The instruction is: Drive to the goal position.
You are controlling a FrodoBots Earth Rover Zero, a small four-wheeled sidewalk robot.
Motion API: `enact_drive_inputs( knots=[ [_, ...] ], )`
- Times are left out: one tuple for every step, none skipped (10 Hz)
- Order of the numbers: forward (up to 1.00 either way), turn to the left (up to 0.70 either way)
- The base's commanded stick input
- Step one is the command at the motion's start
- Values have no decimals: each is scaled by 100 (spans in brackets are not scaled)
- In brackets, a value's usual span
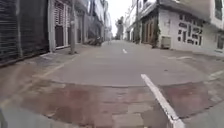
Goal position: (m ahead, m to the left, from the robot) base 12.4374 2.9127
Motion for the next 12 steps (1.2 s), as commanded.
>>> enact_drive_inputs(
  knots=[
    [85, -9],
    [85, -33],
    [85, -34],
    [85, -34],
    [85, -33],
    [85, -30],
    [85, -10],
    [85, -6],
    [85, -5],
    [85, -1],
    [85, -16],
    [85, -30]
  ],
)
